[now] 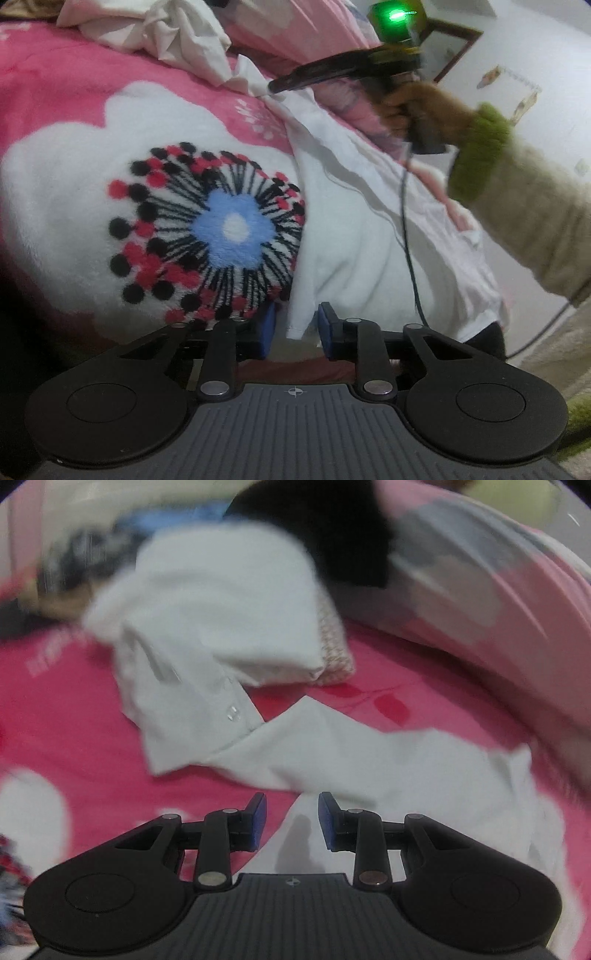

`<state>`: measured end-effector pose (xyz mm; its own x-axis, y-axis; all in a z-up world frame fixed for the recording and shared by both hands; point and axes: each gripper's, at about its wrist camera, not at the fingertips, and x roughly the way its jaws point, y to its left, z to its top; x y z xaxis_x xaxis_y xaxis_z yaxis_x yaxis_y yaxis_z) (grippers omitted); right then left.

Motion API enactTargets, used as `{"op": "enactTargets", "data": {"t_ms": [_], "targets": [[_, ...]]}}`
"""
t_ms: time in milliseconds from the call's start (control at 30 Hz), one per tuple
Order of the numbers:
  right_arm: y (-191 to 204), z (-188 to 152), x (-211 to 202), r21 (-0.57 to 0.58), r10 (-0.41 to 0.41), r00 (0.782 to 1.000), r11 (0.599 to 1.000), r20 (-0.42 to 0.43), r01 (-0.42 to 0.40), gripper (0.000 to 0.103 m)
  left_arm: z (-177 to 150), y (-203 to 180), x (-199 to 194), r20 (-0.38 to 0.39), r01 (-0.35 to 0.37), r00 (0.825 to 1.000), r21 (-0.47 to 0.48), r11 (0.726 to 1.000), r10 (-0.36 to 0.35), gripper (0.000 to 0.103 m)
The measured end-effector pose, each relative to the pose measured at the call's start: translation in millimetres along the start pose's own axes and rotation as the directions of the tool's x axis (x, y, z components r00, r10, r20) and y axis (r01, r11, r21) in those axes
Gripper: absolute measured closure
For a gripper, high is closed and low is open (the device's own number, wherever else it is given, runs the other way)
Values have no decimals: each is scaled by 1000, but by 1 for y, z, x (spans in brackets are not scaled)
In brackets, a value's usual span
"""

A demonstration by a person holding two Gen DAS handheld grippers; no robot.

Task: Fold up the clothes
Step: 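Grasp the shirt sleeve with the right gripper and lift it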

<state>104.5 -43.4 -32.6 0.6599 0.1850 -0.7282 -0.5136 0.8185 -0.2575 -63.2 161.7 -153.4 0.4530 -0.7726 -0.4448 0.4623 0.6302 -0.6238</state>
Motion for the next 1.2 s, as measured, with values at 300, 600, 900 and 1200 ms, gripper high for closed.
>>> {"op": "enactTargets", "data": {"t_ms": [300, 600, 900, 1200], "targets": [[10, 30, 80, -241, -85, 994, 968, -73, 66, 52, 1, 22, 7, 11, 110, 994, -125, 986, -110, 84], [-38, 47, 69, 136, 62, 998, 989, 23, -65, 103, 2, 17, 0, 8, 105, 995, -92, 990, -104, 86], [-89, 46, 67, 455, 105, 979, 873, 174, -175, 103, 3, 15, -1, -4, 120, 993, -103, 987, -121, 89], [-107, 48, 82, 527, 44, 997, 847, 62, -70, 86, 4, 18, -5, -6, 125, 992, -125, 984, -126, 89]]}}
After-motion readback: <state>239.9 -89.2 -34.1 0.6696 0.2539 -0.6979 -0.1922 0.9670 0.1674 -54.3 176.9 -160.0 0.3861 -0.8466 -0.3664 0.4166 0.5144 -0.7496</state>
